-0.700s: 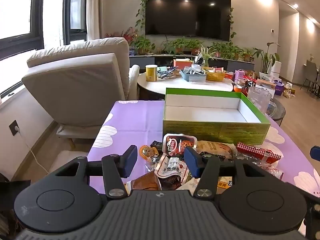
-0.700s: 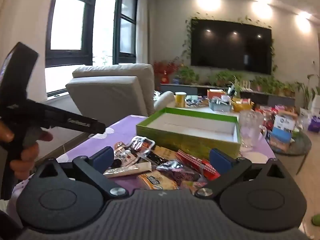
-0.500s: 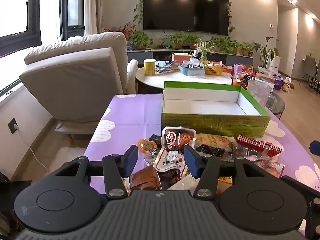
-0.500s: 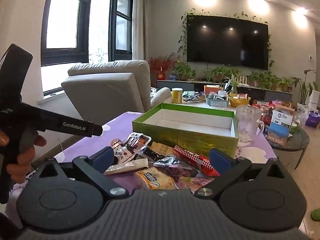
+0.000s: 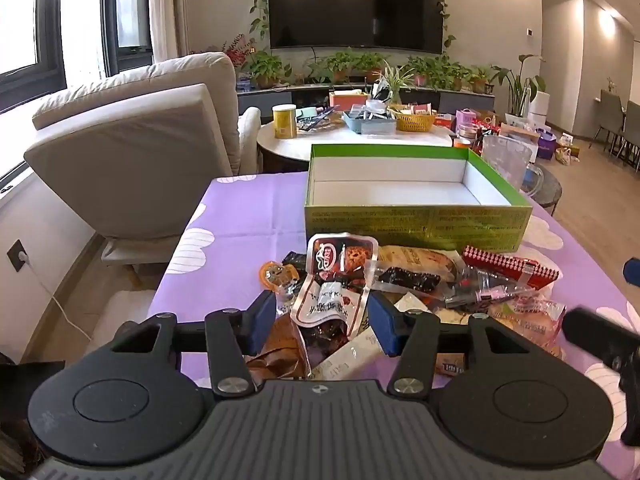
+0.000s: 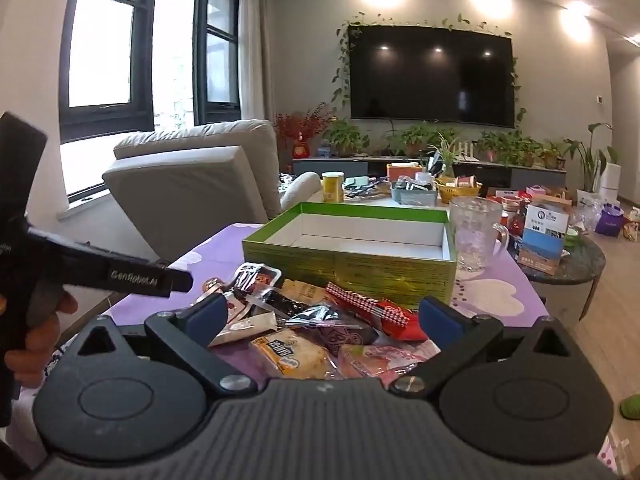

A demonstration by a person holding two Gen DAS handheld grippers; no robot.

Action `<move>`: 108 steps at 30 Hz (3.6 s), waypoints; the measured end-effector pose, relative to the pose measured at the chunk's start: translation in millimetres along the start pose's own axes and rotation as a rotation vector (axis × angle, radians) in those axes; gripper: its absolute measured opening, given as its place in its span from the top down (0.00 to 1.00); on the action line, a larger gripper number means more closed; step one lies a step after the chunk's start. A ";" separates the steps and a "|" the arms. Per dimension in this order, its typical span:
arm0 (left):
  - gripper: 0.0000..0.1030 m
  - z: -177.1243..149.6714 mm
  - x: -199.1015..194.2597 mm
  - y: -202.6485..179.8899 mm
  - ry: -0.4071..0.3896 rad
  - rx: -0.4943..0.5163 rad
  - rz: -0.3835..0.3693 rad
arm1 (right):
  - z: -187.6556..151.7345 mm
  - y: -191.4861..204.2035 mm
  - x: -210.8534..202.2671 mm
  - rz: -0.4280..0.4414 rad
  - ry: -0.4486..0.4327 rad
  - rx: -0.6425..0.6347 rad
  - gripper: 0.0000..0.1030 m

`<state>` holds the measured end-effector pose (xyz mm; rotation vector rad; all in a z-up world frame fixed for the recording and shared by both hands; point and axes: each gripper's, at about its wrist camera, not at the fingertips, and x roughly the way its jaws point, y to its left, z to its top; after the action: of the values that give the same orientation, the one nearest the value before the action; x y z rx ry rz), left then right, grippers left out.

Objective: Organize snacks

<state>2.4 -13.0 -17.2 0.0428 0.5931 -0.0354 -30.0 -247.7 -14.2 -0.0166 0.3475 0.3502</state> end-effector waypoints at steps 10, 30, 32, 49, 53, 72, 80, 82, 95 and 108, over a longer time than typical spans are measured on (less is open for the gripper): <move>0.53 -3.8 7.7 2.9 0.033 -0.009 0.000 | 4.2 -8.4 11.6 -0.039 0.031 0.064 0.45; 0.53 -8.3 19.2 4.0 0.072 0.000 -0.023 | 2.3 -7.9 16.5 -0.065 0.048 0.047 0.45; 0.53 -8.6 20.4 4.4 0.077 0.000 -0.024 | 2.3 -6.9 16.9 -0.066 0.050 0.048 0.45; 0.53 -6.4 30.5 3.0 0.100 0.011 -0.033 | 1.3 -4.1 24.5 -0.082 0.071 0.031 0.45; 0.53 -6.0 33.1 1.8 0.109 0.017 -0.035 | 2.1 -5.7 28.5 -0.089 0.077 0.042 0.45; 0.53 -6.2 33.8 3.2 0.118 0.025 -0.029 | 3.3 -6.3 30.7 -0.089 0.079 0.052 0.45; 0.53 -12.7 31.3 9.5 0.118 0.032 -0.007 | 2.1 -2.6 21.5 -0.082 0.065 0.052 0.45; 0.53 -16.4 35.4 14.1 0.134 0.029 0.003 | 1.4 -1.2 20.8 -0.083 0.064 0.050 0.45; 0.54 -16.5 49.7 21.7 0.098 0.134 -0.123 | -5.1 0.6 31.8 -0.046 0.111 0.067 0.45; 0.54 -28.3 57.9 1.7 0.124 0.355 -0.276 | -5.4 2.0 38.9 0.007 0.135 0.063 0.45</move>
<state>34.7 -11.1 -73.0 0.3093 0.7077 -0.4089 1.7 -233.3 -32.2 0.0225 0.4916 0.3459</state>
